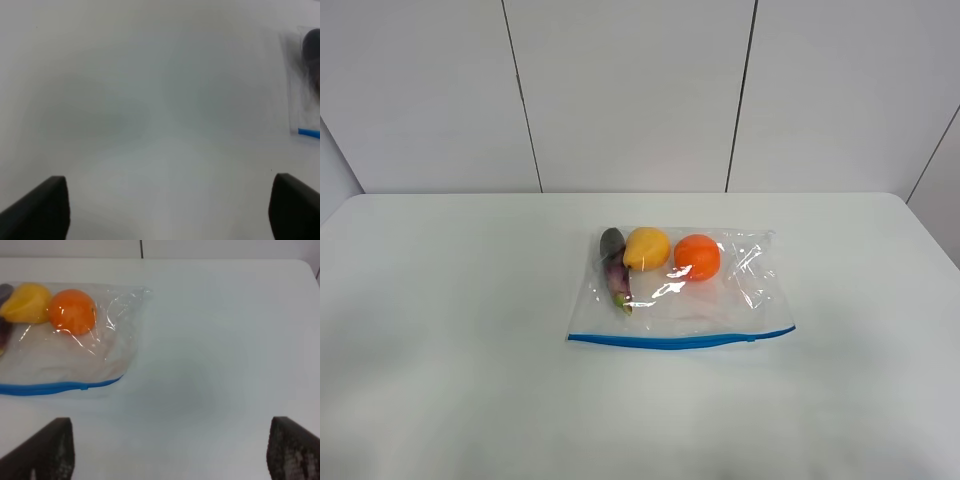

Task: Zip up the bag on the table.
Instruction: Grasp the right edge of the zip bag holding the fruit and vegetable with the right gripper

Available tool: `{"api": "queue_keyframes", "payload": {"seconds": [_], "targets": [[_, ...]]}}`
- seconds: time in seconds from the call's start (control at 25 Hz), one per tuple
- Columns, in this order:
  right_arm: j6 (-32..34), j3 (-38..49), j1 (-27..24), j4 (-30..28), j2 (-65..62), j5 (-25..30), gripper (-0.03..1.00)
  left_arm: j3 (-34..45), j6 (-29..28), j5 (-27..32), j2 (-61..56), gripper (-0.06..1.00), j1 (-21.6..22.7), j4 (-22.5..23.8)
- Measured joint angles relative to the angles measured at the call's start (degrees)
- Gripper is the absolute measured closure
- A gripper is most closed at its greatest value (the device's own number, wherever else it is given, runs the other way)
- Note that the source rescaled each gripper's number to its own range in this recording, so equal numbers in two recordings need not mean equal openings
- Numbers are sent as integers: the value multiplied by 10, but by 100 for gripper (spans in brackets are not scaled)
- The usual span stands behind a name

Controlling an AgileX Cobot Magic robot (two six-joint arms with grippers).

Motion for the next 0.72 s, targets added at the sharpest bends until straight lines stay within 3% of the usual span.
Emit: {"api": "queue_keyframes", "payload": {"seconds": [0.72], "targets": [[0,0,0,0,0,0,5,0,0,0,0,5,0,0]]}}
